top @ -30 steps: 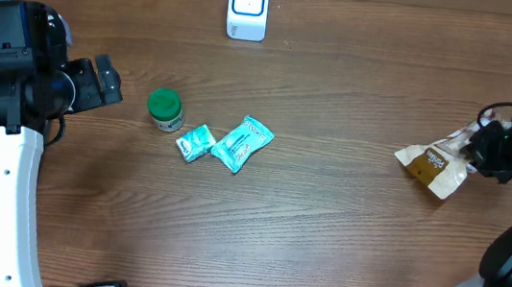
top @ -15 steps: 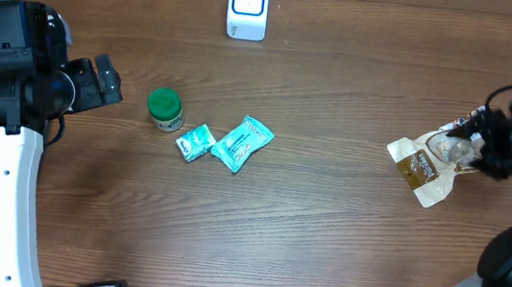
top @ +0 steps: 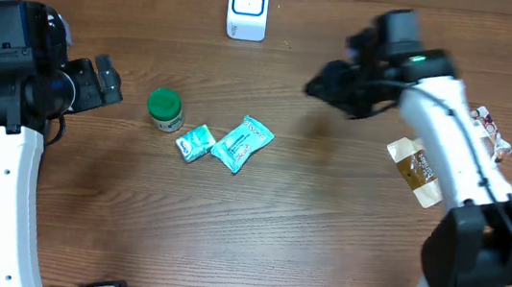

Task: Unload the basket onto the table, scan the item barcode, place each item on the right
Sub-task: 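Reach the right gripper to the green tissue pack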

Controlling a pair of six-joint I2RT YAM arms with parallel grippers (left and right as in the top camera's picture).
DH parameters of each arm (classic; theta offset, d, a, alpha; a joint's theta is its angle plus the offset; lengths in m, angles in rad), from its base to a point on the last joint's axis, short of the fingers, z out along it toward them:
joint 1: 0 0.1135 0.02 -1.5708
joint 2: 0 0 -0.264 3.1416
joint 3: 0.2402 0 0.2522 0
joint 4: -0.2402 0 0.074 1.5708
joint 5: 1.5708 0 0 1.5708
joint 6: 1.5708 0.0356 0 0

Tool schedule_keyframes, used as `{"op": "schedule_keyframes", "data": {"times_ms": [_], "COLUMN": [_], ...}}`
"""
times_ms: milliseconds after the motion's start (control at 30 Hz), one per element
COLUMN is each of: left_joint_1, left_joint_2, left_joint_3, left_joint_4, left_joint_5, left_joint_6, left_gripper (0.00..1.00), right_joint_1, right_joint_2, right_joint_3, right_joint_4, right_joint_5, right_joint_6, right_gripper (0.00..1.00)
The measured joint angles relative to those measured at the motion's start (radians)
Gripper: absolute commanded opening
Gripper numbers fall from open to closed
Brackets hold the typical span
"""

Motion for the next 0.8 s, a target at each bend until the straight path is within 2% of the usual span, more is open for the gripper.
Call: {"op": "schedule_keyframes", "data": {"times_ms": [267, 533, 700, 800], "left_joint_1": [0.000, 0.000, 0.000, 0.000], "left_joint_2": [0.000, 0.000, 0.000, 0.000], "left_joint_3": [0.000, 0.000, 0.000, 0.000], "left_joint_4": [0.000, 0.000, 0.000, 0.000], "left_joint_5": [0.000, 0.000, 0.000, 0.000], "left_joint_6": [0.000, 0.000, 0.000, 0.000], "left_gripper": [1.00, 1.00, 1.00, 1.00], "right_joint_1": [0.261, 0.405, 0.441, 0.439], "right_joint_2": [0.055, 0.236, 0.280, 0.280], "right_joint_3": [-0.006, -0.007, -0.013, -0.013], "right_joint_4": [0.181, 0.364, 0.371, 0.317], "right_joint_5": [0.157, 0.196, 0.200, 0.204], "right_joint_6": [0.211, 0.344, 0.405, 0.422], "right_gripper": [0.55, 0.52, 0.52, 0.52]}}
